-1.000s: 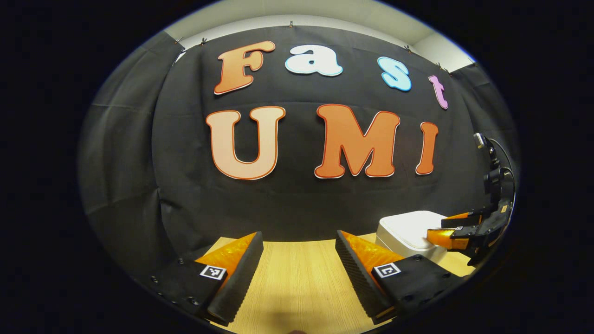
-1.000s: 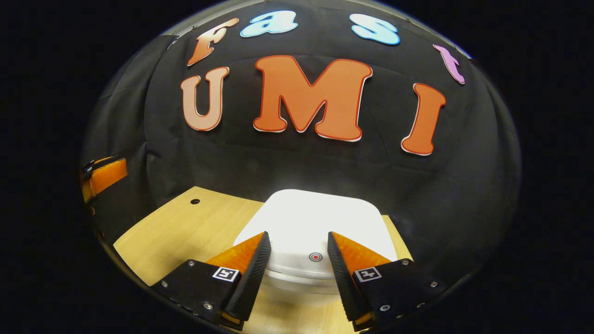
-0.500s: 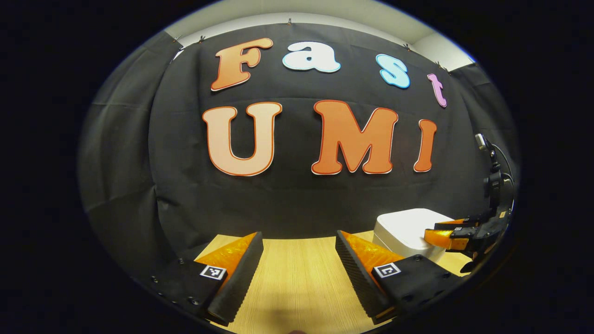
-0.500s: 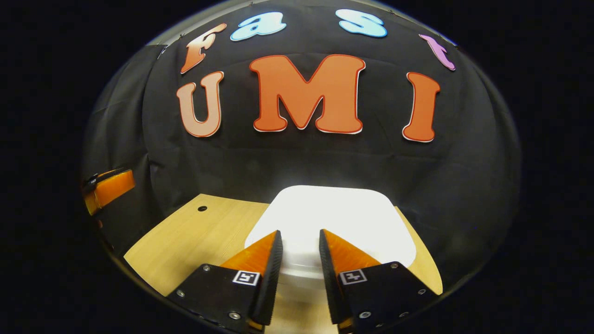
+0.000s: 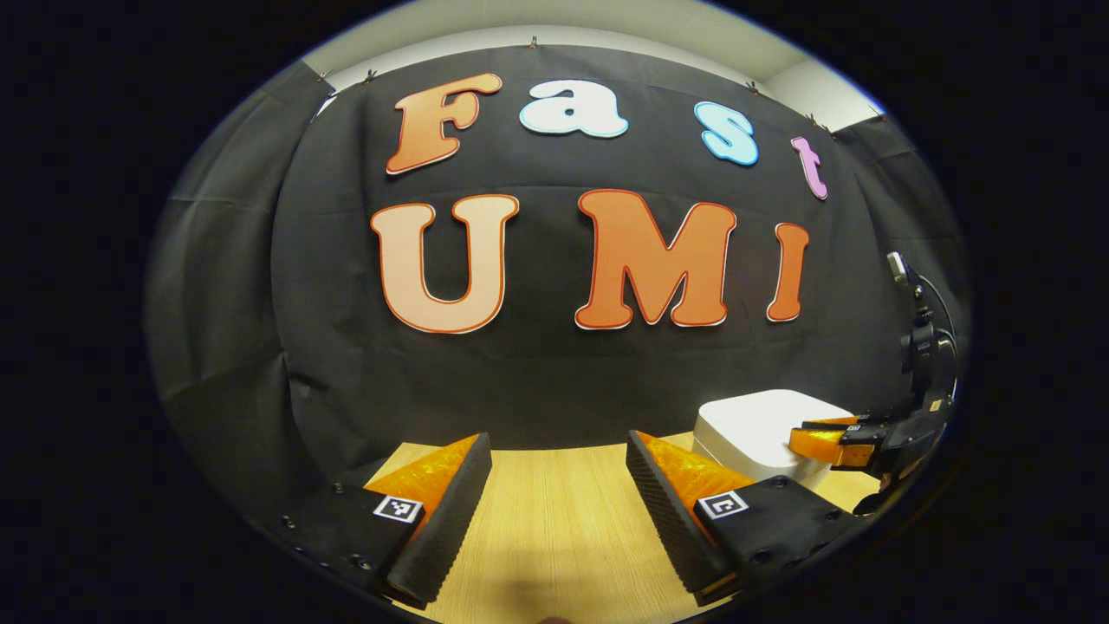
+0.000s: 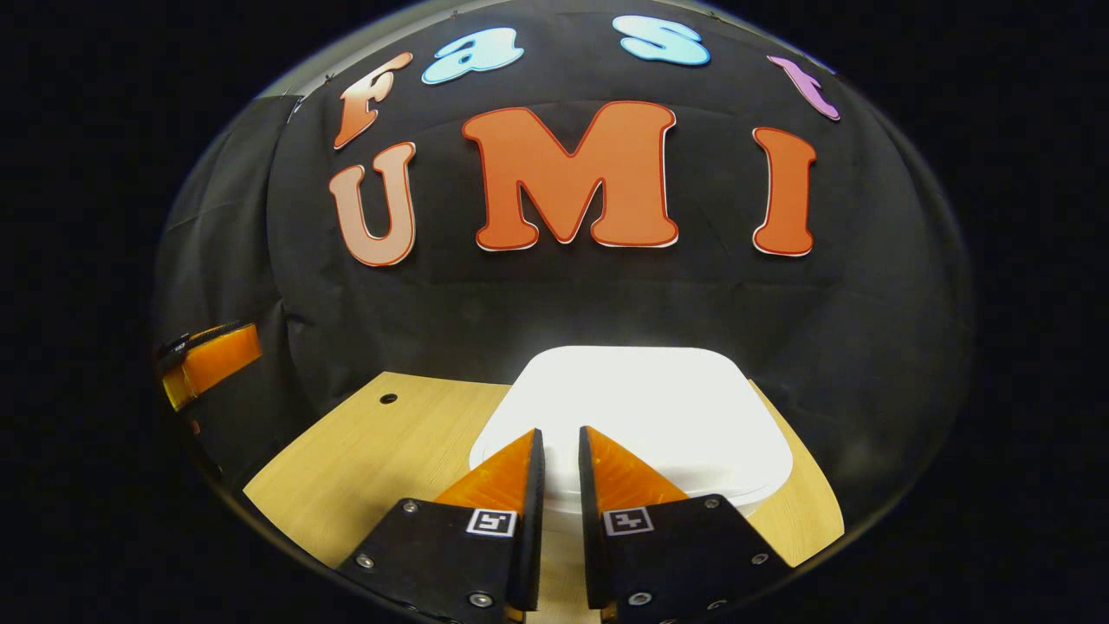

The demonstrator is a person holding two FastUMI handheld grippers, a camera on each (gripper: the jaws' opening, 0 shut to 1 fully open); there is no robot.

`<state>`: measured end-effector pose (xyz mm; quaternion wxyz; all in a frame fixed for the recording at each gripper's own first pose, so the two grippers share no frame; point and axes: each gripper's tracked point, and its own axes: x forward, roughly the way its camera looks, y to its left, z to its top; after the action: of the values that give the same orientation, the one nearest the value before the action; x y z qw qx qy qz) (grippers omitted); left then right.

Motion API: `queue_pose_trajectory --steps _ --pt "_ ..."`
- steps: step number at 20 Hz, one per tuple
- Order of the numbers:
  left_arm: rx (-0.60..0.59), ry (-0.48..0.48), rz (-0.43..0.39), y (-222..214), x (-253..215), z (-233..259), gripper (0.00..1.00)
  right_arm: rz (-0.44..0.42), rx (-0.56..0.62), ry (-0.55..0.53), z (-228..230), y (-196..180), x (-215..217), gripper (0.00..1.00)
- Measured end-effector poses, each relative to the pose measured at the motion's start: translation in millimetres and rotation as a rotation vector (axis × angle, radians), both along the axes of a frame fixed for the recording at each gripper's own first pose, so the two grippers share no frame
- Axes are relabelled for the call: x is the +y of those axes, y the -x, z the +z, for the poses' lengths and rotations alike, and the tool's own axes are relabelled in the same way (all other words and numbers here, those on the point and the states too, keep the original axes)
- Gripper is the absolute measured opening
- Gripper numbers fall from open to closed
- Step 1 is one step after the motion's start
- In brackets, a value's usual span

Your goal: Press the lid of the desktop garbage bin to open it, pick up the crumpled paper on the desktop and throw it into the bin, then pick up the pop can on the desktop and drop it into the bin, and finally close the garbage bin lid.

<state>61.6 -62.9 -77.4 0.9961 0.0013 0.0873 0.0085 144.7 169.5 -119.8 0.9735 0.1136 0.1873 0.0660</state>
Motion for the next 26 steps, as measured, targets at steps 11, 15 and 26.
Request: queue_pose_trajectory --steps 11,15,26 --pt "0.004 -0.003 -0.006 0.2 -3.9 1.3 1.00 0.021 -0.057 0.062 5.5 -1.9 1.5 0.22" --pt "0.003 -0.011 0.004 0.4 -2.9 1.6 0.99 -0.013 -0.096 0.127 6.0 -2.3 -12.1 0.29" --pt "0.037 0.013 0.017 -6.1 -5.2 -10.3 1.00 -0.072 -0.047 0.057 1.3 -5.9 -39.2 0.66"
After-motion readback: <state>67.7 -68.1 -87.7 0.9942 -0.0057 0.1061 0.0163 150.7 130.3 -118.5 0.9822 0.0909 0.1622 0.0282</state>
